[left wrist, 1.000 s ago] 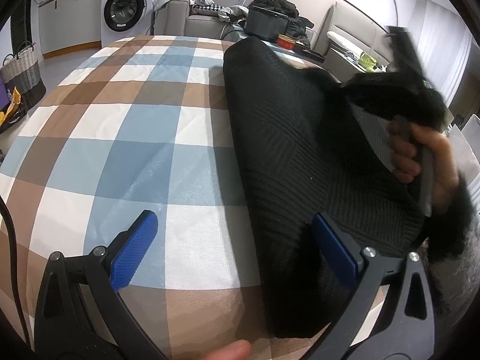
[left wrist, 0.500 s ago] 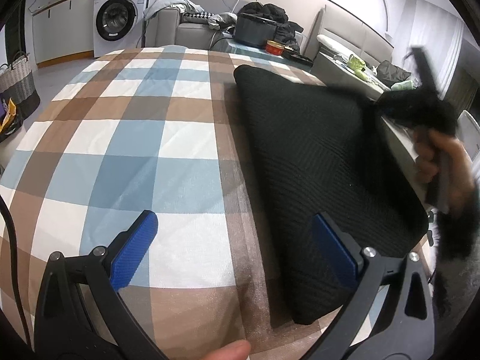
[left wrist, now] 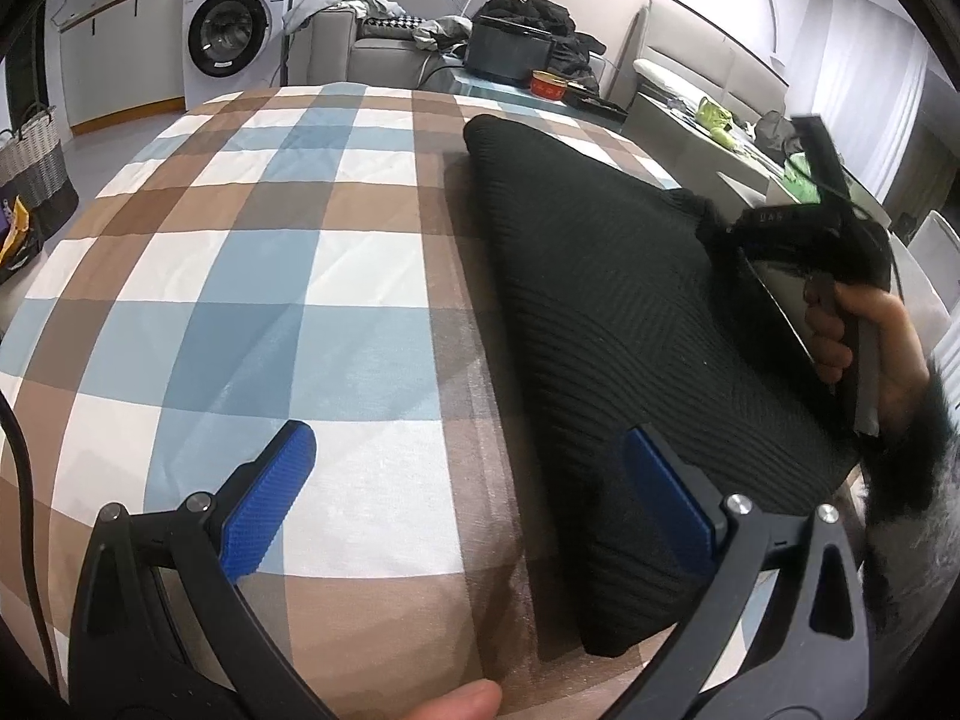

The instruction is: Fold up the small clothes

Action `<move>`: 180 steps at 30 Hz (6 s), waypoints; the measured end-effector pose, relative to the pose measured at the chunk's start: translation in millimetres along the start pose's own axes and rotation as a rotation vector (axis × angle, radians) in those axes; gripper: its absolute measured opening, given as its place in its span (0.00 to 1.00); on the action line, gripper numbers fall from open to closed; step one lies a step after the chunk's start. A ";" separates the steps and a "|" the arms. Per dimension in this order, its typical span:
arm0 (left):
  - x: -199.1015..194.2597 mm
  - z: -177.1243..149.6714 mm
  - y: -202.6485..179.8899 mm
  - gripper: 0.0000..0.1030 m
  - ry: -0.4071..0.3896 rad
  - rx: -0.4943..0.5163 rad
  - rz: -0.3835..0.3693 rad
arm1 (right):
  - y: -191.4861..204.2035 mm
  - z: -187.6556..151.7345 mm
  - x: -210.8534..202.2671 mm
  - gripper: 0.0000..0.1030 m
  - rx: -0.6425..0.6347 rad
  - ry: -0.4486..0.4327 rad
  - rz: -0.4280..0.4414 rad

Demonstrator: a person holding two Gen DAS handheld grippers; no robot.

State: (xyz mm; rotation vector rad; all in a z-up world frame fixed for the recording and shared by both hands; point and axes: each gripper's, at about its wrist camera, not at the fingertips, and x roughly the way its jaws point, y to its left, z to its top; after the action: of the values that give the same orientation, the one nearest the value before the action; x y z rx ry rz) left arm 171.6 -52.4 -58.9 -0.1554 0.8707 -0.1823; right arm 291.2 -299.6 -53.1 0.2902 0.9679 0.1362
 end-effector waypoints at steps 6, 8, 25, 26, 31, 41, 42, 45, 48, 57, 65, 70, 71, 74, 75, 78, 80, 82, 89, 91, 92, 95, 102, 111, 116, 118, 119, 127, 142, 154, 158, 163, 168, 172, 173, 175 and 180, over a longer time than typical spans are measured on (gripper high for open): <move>3.4 0.7 -1.4 0.99 0.011 0.001 -0.007 | 8.3 11.0 -39.7 0.11 -0.038 -0.099 -0.057; 4.6 0.5 -2.8 0.99 0.011 0.002 -0.009 | 2.3 11.1 -27.0 0.12 -0.023 -0.069 -0.116; 19.1 -0.1 -9.3 0.99 0.053 -0.002 -0.039 | -27.7 -135.5 -112.0 0.40 0.019 0.014 0.097; 19.3 0.1 -11.2 0.99 0.054 0.004 -0.039 | -26.4 -137.8 -112.1 0.40 0.017 0.010 0.106; 13.6 2.1 -17.4 0.99 0.040 0.026 -0.033 | -21.3 -131.9 -110.3 0.40 0.003 -0.011 0.116; 11.3 3.3 -14.5 0.99 0.043 0.016 -0.025 | -3.0 -126.5 -82.2 0.14 -0.107 0.019 0.111; 11.2 3.4 -14.4 0.99 0.043 0.016 -0.026 | 0.8 -125.5 -83.2 0.13 -0.126 0.012 0.095; 8.0 4.9 -15.6 0.99 0.031 0.018 -0.027 | 9.5 -119.4 -106.9 0.11 -0.159 -0.071 0.087; 4.0 6.0 -16.3 0.99 0.023 0.014 -0.037 | 10.5 -116.5 -137.8 0.11 -0.168 -0.137 0.069; 22.7 -0.4 -22.3 0.99 0.076 0.015 -0.055 | -20.3 -133.2 -109.9 0.26 -0.125 -0.046 -0.068; 33.9 2.4 -29.5 0.65 0.088 -0.002 -0.138 | -35.5 -126.9 -104.6 0.42 -0.099 -0.036 -0.070; 39.3 2.7 -44.4 0.38 0.083 0.035 -0.204 | -32.8 -124.4 -87.4 0.42 -0.108 -0.005 -0.046; 41.2 2.4 -46.9 0.32 0.086 0.041 -0.212 | -33.8 -124.4 -85.5 0.42 -0.101 0.001 -0.037; 45.3 2.6 -51.8 0.19 0.077 0.040 -0.213 | -35.8 -123.7 -80.4 0.32 -0.090 0.010 -0.005; 44.4 2.5 -52.2 0.18 0.075 0.038 -0.215 | -34.6 -124.7 -80.5 0.31 -0.088 0.010 0.000; 41.7 2.1 -50.8 0.14 0.069 0.034 -0.202 | -28.4 -127.7 -81.7 0.28 -0.097 0.007 -0.007; 38.2 1.8 -49.1 0.13 0.056 0.044 -0.185 | -25.6 -128.4 -81.0 0.28 -0.096 0.009 0.000; 33.2 1.3 -43.5 0.12 0.049 0.038 -0.175 | -20.9 -130.2 -79.9 0.27 -0.099 0.012 0.008; 2.5 -5.0 1.2 0.10 -0.001 0.004 -0.086 | 22.2 -132.6 -65.2 0.28 -0.158 0.035 0.062; -7.5 -5.7 18.2 0.09 -0.011 -0.016 -0.052 | 39.9 -133.0 -58.0 0.28 -0.179 0.044 0.084; -13.8 -7.1 28.6 0.08 -0.019 -0.025 -0.031 | 48.7 -132.9 -54.3 0.28 -0.192 0.049 0.097; -24.0 -11.3 53.2 0.08 -0.024 -0.049 0.006 | 76.7 -132.8 -41.2 0.28 -0.220 0.062 0.146; -34.9 -21.3 96.0 0.08 -0.012 -0.111 0.033 | 97.8 -131.9 -33.5 0.35 -0.254 0.095 0.185; -30.5 -20.4 91.0 0.08 -0.009 -0.103 0.046 | 58.0 -150.8 -71.6 0.45 -0.193 0.091 0.172; -41.3 -17.6 89.6 0.08 -0.045 -0.112 0.053 | 64.6 -146.3 -93.6 0.43 -0.201 0.028 0.228; -44.1 -14.8 89.7 0.08 -0.056 -0.117 0.049 | 73.2 -140.8 -93.6 0.43 -0.216 0.018 0.268; -44.6 -13.3 90.3 0.08 -0.058 -0.119 0.045 | 78.1 -139.6 -93.5 0.43 -0.225 0.015 0.278; -42.4 -8.7 82.0 0.57 -0.040 -0.109 0.044 | 90.8 -107.4 -23.2 0.42 -0.172 0.092 0.247; -42.4 -7.7 69.9 0.70 -0.041 -0.086 0.006 | 112.9 -92.0 -18.0 0.08 -0.236 0.016 0.270; -40.2 -12.5 69.0 0.71 -0.025 -0.067 0.017 | 107.9 -93.9 -17.0 0.16 -0.288 0.068 0.128; -38.7 -14.7 66.2 0.71 -0.017 -0.054 0.009 | 92.7 -107.7 -46.1 0.22 -0.230 0.082 0.214; -36.5 -18.1 55.4 0.71 -0.003 -0.018 0.004 | 83.2 -132.3 -69.1 0.28 -0.193 0.115 0.339; -39.4 -22.9 44.5 0.71 -0.003 0.015 0.005 | 88.1 -145.9 -72.0 0.29 -0.233 0.110 0.320; -40.8 -27.1 41.2 0.71 0.002 0.023 0.007 | 100.8 -147.3 -78.7 0.08 -0.297 0.048 0.285; -41.9 -28.4 40.5 0.71 0.003 0.026 0.006 | 103.1 -145.2 -84.3 0.08 -0.305 0.024 0.295; -44.7 -31.8 39.0 0.72 0.004 0.033 0.005 | 103.6 -146.4 -87.9 0.08 -0.314 0.015 0.270; -46.1 -42.4 32.5 0.84 0.028 0.075 -0.010 | 95.6 -156.2 -70.4 0.08 -0.296 0.072 0.180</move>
State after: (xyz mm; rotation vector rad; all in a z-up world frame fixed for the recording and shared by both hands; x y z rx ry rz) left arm 113.0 -13.2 -58.4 -0.0874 0.8902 -0.2262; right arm 123.9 -197.2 -51.7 0.0997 0.9779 0.4524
